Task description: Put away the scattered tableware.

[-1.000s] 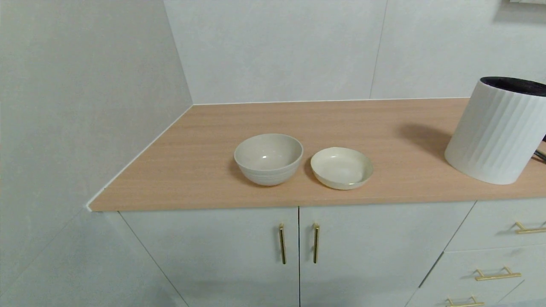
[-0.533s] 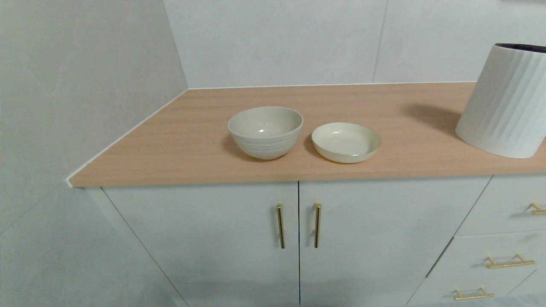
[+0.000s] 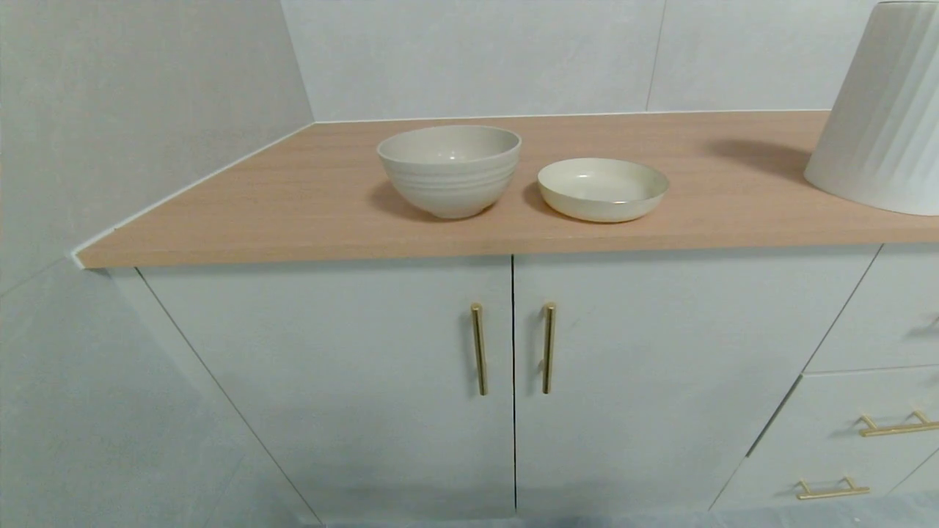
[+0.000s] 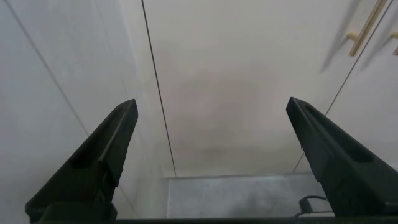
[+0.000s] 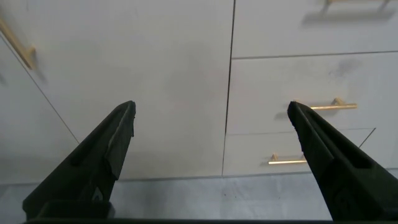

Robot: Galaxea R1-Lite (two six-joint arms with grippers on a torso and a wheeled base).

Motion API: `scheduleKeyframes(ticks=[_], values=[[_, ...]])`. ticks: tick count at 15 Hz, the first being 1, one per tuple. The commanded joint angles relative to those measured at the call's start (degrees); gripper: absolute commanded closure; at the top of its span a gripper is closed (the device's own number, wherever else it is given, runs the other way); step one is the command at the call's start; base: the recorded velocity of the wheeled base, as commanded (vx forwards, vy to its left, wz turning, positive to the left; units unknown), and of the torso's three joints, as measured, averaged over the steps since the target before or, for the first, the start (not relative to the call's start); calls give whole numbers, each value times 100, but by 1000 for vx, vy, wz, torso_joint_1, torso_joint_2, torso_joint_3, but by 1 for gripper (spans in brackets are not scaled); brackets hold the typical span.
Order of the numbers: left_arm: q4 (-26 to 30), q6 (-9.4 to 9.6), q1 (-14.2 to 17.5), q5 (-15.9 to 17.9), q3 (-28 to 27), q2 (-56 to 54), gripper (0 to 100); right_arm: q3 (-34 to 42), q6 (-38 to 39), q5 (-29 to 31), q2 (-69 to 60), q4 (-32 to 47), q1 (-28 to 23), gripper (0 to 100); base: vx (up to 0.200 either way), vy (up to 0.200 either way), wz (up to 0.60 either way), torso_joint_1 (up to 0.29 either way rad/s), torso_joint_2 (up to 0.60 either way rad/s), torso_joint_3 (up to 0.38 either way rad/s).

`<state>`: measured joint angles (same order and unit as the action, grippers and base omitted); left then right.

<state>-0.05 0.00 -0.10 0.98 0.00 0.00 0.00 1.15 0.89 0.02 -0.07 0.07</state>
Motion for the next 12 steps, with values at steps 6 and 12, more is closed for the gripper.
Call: scheduleKeyframes(ticks=[6,12], values=[[-13,0,1,-1,0,0,0,0,-18,-1,-2,-1,1,0,0,0,0,-8,39,24],[-4,0,1,-1,0,0,0,0,-97,-19,6,16,1,0,-100,0,0,0,3,1]])
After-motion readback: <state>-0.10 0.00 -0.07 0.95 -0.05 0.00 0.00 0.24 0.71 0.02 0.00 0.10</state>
